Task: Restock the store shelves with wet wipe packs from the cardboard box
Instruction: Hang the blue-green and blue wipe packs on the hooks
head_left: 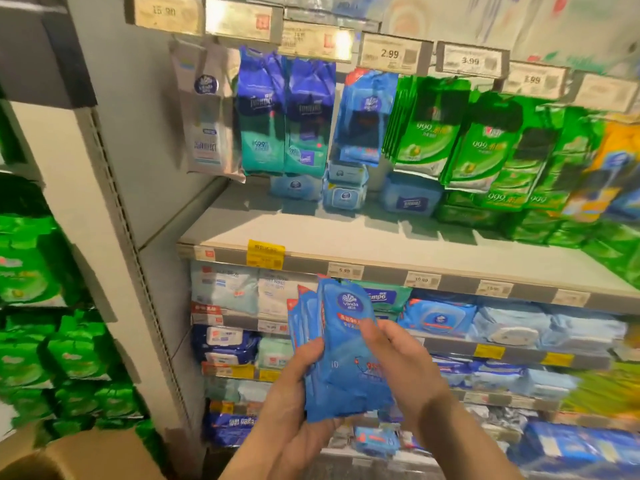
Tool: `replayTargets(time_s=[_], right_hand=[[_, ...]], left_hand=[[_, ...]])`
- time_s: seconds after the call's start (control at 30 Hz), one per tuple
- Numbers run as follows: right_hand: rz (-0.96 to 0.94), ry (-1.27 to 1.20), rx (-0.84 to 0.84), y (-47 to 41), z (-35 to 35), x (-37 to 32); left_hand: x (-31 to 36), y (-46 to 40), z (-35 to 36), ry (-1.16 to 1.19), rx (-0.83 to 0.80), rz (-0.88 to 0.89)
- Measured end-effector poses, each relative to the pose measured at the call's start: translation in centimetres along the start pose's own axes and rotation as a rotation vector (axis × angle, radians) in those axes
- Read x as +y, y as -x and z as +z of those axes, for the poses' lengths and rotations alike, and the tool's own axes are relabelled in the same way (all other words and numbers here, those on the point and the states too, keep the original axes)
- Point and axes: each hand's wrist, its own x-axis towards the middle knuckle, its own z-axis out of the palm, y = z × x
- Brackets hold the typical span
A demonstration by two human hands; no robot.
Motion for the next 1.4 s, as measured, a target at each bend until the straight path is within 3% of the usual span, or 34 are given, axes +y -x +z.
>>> replayTargets(time_s=[0.2,0.43,0.53,0.73,0.97,1.17,1.4], right_hand=[[-0.023,0.078,-0.007,-6.1,1.2,-2.6],[-0.074,-0.104,0.035,-10.5,0.7,-4.4],[-0.189,-0.120,0.147,-11.9,0.1,-6.1],[-0.521,-0.075,0.201,-15.6,-2.0,-11.4],[-0.767,0.003,0.098,-18.0,-2.7,-15.8],[-0.786,-0.054,0.155,-19.2,-2.0,-17.8],[-0.679,-0.104,0.232,-21.3,-1.6,-17.2]], left_hand=[[5.6,-5.2,0.2,-0.059,-0.067,0.009],[9.5,-9.4,1.2,-0.063,-0.125,0.029],[10.8,-10.7,2.0,-0.053,-0.165,0.069],[12.2,-12.3,2.9,-0.046,-0.144,0.207],[13.3,-13.1,4.5,-0.082,-0.145,0.302],[13.8,-13.3,5.5,-0.129,-0.128,0.341],[13.9,-13.6,5.4,-0.134,-0.143,0.325]])
